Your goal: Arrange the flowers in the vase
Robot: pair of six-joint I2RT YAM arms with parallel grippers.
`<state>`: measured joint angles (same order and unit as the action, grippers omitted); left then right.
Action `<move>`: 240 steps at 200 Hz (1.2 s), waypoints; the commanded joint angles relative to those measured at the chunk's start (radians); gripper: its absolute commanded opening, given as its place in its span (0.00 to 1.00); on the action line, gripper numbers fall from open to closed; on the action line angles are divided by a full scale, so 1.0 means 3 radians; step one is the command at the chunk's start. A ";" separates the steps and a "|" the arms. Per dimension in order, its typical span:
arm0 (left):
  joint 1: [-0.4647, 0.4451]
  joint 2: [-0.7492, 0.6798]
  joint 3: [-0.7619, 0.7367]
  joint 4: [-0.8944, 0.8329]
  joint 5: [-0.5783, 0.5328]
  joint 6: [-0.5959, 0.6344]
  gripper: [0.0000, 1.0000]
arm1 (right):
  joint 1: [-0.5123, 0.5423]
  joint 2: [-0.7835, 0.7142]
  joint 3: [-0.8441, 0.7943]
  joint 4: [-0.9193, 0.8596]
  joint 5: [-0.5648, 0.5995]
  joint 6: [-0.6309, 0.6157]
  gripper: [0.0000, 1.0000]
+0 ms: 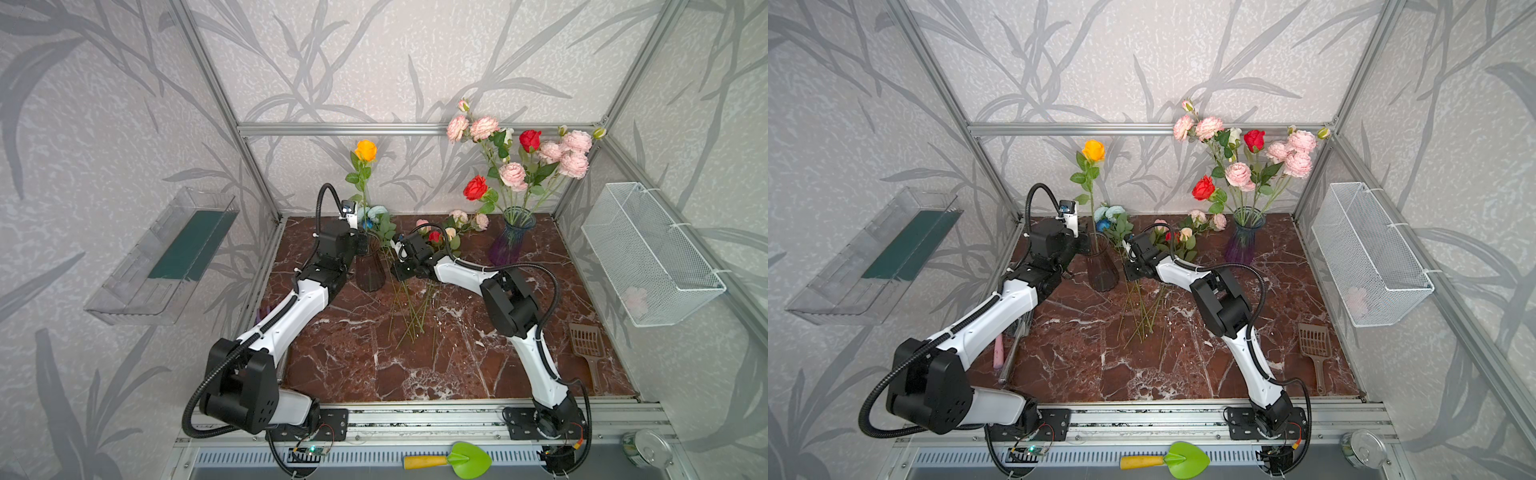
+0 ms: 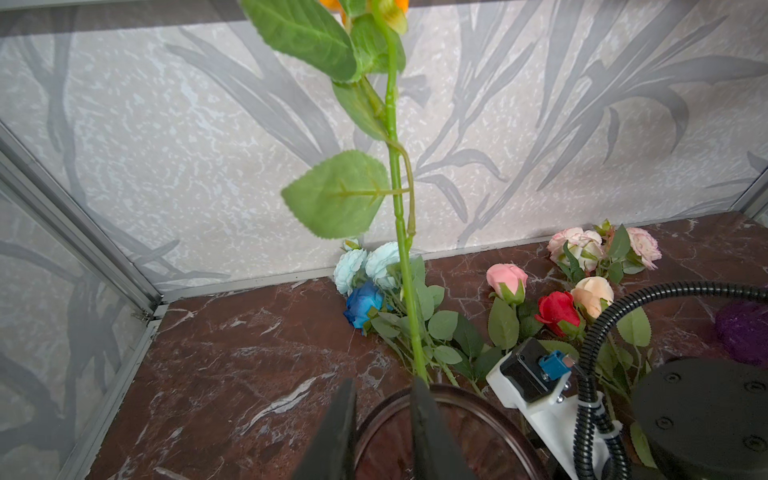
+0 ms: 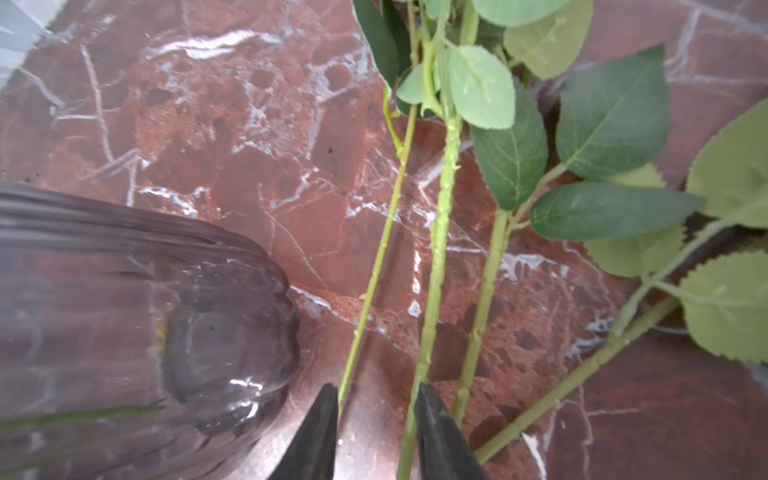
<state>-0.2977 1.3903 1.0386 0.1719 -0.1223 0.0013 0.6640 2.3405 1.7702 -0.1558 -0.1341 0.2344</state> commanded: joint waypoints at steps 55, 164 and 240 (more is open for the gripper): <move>0.0001 -0.0897 -0.0168 -0.0324 0.0235 -0.0372 0.26 | -0.0014 -0.0167 -0.0355 0.0286 0.0228 -0.0001 0.30; -0.0198 -0.1556 -0.0673 -0.0030 0.0163 -0.0611 0.28 | -0.0001 -0.0018 0.0274 -0.0391 0.0440 -0.0173 0.32; -0.0569 -0.1543 -0.0692 -0.0025 0.0070 -0.0453 0.29 | -0.0009 0.0427 0.0827 -0.0745 0.0478 -0.0252 0.31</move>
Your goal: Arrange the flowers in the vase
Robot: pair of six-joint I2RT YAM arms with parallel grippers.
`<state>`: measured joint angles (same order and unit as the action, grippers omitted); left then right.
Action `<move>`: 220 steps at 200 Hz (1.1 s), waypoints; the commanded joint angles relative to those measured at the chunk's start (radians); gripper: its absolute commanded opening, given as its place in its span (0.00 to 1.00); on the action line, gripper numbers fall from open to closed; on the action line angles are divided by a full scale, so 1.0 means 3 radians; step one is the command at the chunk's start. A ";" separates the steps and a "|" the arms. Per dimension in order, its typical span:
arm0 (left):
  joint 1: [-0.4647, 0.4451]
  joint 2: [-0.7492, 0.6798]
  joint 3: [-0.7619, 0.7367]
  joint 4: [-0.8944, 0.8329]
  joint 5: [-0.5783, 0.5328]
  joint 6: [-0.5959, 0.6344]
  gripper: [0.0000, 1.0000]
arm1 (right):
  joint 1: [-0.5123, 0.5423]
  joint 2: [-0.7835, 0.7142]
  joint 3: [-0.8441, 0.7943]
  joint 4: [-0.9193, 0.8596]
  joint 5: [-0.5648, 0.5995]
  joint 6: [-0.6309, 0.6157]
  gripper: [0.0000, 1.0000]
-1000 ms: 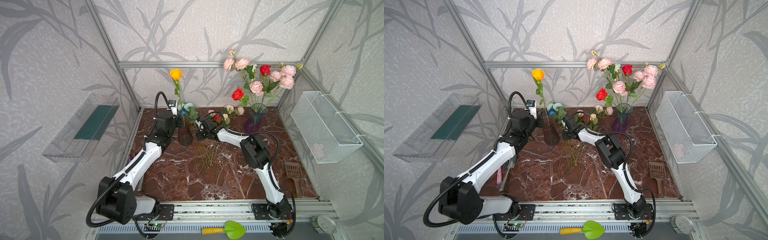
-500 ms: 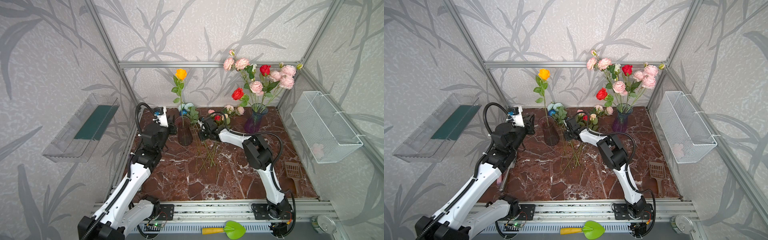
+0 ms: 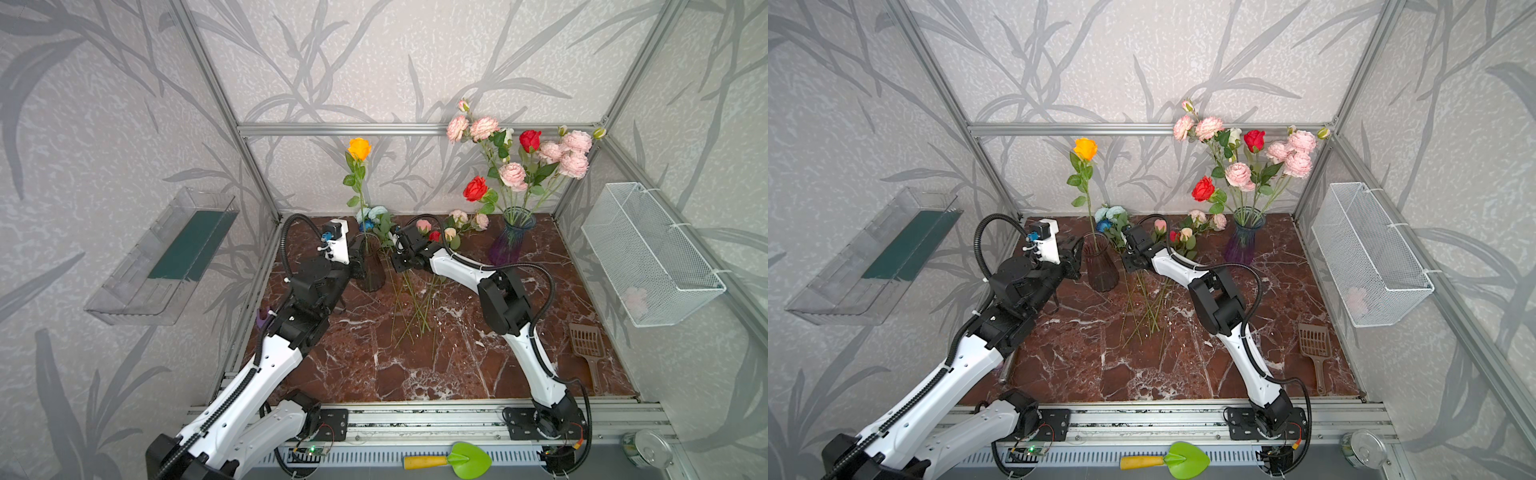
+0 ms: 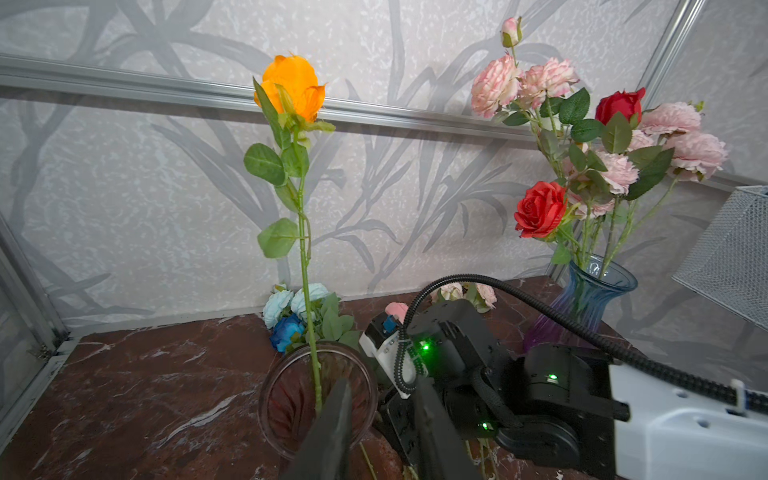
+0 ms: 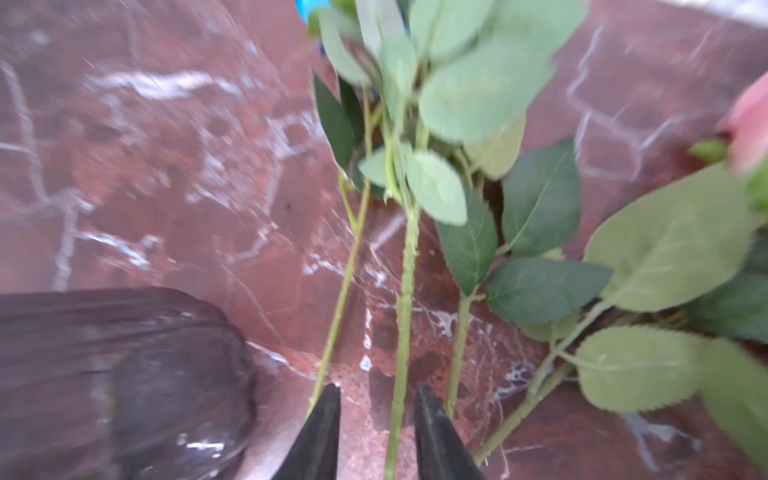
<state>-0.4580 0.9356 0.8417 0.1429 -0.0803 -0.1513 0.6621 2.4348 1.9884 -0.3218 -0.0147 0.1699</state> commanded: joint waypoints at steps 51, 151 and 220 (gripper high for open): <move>-0.0055 -0.0030 -0.0036 0.0076 -0.0080 0.0051 0.29 | -0.0025 0.0021 0.0018 -0.0235 -0.0023 0.0139 0.08; -0.0217 -0.0053 -0.0047 0.0080 -0.0061 0.0058 0.29 | -0.0331 -0.1744 -0.2560 0.2197 -0.0318 0.1466 0.00; -0.0282 0.0022 -0.0108 0.0217 0.0324 -0.0028 0.34 | -0.0350 -0.2054 -0.3154 0.3706 -0.0630 0.1710 0.00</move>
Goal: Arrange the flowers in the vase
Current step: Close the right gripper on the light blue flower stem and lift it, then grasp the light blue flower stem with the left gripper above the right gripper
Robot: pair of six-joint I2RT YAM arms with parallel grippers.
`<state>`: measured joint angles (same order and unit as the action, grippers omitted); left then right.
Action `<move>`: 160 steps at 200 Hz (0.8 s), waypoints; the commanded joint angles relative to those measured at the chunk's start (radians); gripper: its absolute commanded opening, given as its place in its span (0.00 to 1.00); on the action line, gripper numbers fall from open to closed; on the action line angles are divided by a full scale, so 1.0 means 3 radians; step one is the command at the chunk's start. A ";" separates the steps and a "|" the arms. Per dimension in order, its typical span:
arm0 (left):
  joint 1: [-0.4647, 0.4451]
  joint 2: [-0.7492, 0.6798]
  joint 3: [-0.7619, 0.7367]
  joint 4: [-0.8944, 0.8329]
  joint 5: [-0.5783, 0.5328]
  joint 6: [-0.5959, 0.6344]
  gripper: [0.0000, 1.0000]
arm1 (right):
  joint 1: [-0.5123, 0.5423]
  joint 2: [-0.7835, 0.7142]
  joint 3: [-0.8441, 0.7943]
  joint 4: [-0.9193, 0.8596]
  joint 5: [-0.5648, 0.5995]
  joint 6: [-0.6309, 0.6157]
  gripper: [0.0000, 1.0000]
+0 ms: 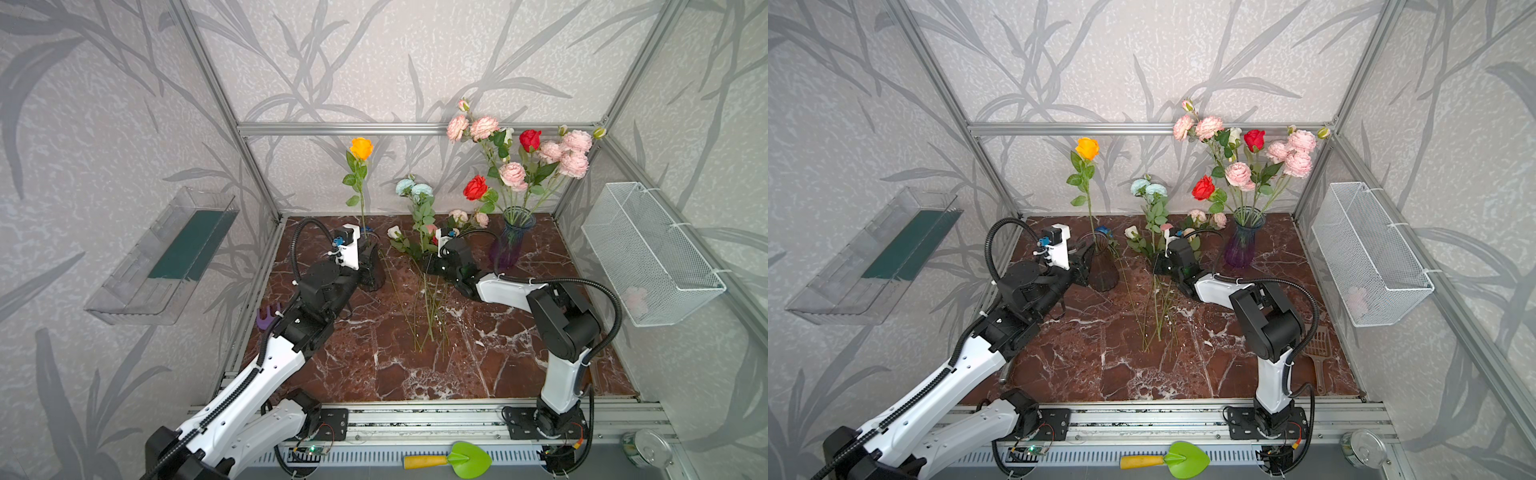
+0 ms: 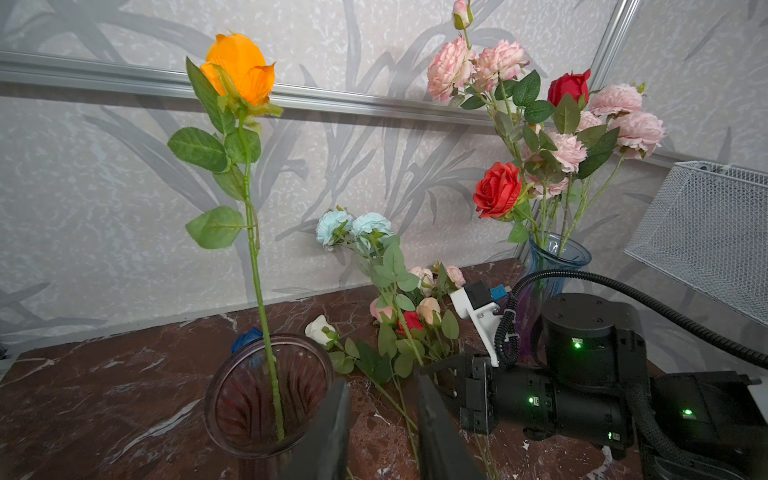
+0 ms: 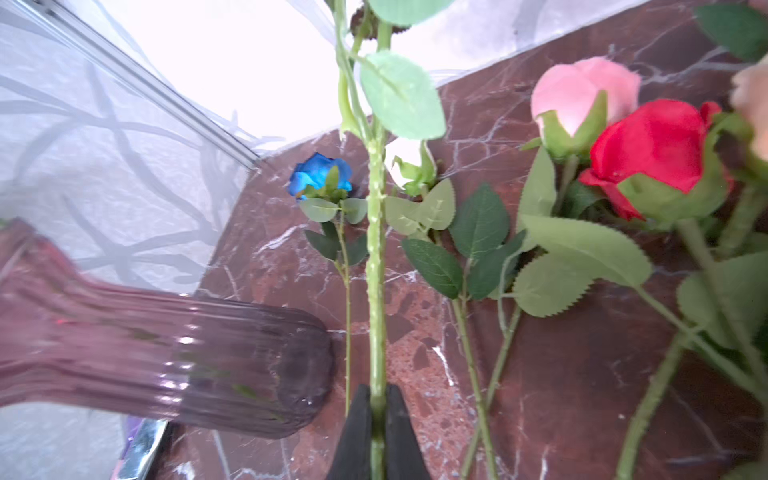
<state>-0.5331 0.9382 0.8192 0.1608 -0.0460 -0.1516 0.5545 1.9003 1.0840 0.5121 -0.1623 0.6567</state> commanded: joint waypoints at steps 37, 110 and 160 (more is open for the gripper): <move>-0.0031 0.0040 -0.0040 0.0230 0.0505 -0.0142 0.49 | 0.0028 -0.0623 -0.0378 0.1141 -0.0146 -0.0044 0.00; -0.0023 0.0149 0.0035 0.0392 0.1337 -0.0584 0.66 | 0.0395 -0.1609 -0.0904 0.1046 -0.0024 -0.0719 0.00; -0.0013 0.0185 -0.0044 0.0697 0.1627 -0.0778 0.66 | 0.0896 -0.1867 -0.1097 0.1027 0.0475 -0.1248 0.00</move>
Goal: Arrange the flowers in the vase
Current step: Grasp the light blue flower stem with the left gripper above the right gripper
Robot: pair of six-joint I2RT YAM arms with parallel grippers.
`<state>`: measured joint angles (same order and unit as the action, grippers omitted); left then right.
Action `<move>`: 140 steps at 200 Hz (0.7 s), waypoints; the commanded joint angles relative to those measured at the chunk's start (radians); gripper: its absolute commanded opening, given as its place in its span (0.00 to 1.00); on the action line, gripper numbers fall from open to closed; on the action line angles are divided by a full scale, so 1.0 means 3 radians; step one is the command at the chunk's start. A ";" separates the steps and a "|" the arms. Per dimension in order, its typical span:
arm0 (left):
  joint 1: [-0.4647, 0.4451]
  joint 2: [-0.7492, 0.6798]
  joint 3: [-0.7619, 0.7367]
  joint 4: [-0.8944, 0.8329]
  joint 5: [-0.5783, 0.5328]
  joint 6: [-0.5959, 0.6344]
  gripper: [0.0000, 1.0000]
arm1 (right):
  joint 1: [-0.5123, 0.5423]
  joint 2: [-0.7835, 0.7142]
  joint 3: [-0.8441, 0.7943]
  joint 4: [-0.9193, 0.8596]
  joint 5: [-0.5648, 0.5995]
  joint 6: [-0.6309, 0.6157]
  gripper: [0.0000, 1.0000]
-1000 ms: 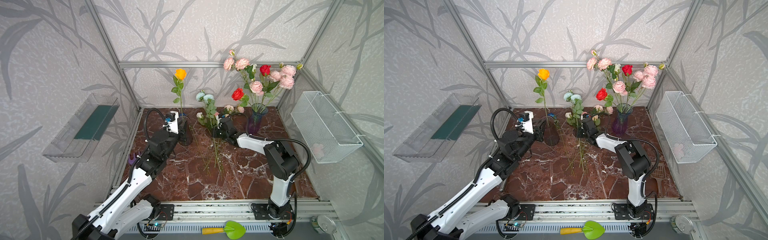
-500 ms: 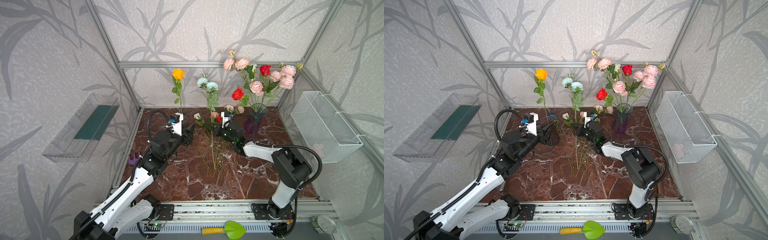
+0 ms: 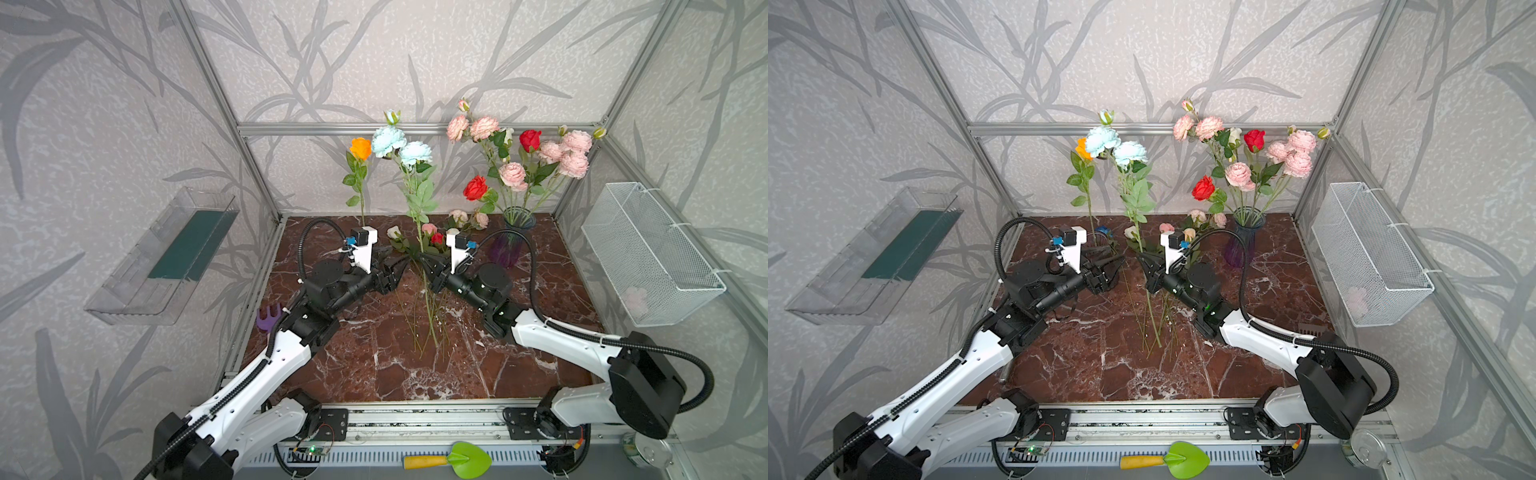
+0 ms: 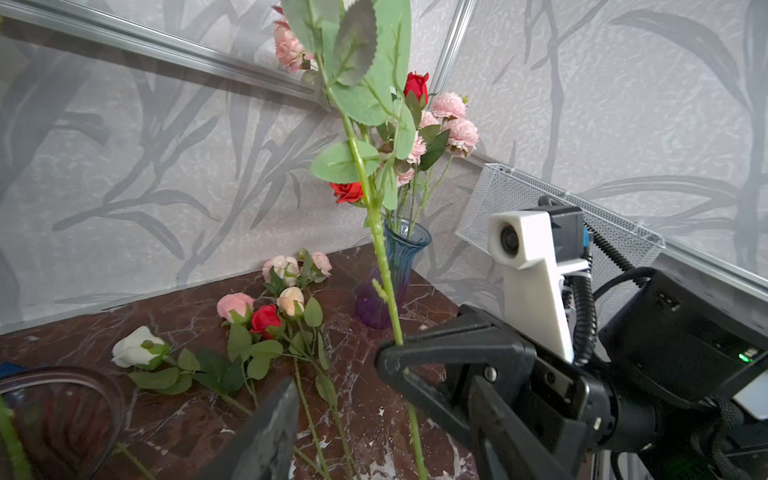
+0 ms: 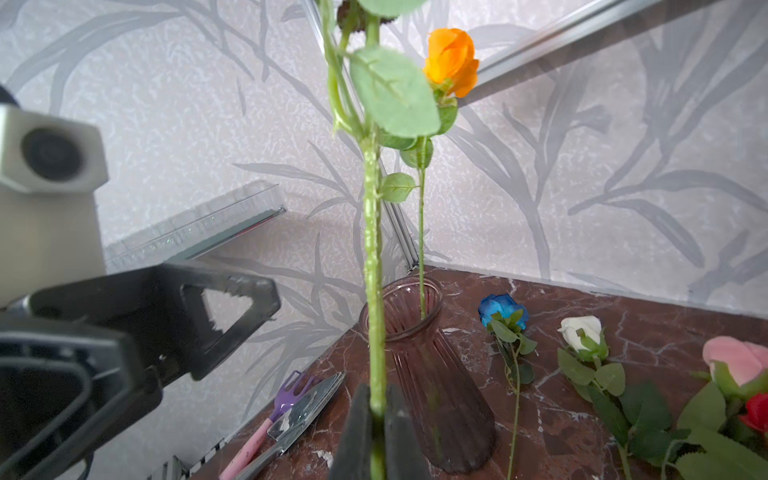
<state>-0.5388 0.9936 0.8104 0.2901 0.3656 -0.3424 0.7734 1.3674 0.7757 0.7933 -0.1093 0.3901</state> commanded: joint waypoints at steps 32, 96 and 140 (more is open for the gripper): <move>0.0009 0.0007 -0.0097 0.0458 0.0268 -0.0205 0.63 | 0.0267 -0.0084 -0.0096 0.0186 0.0298 -0.0321 0.00; 0.0060 0.0141 -0.0091 0.0476 0.0186 -0.0396 0.55 | 0.0360 -0.0130 -0.0080 0.0202 0.0213 -0.0322 0.00; 0.0086 0.0328 -0.0052 0.0564 0.0371 -0.0514 0.42 | 0.0413 -0.0100 -0.0060 0.0229 0.0125 -0.0278 0.00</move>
<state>-0.5209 1.0798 0.7898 0.4053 0.4385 -0.4622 0.8833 1.3582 0.7467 0.8043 -0.0536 0.3054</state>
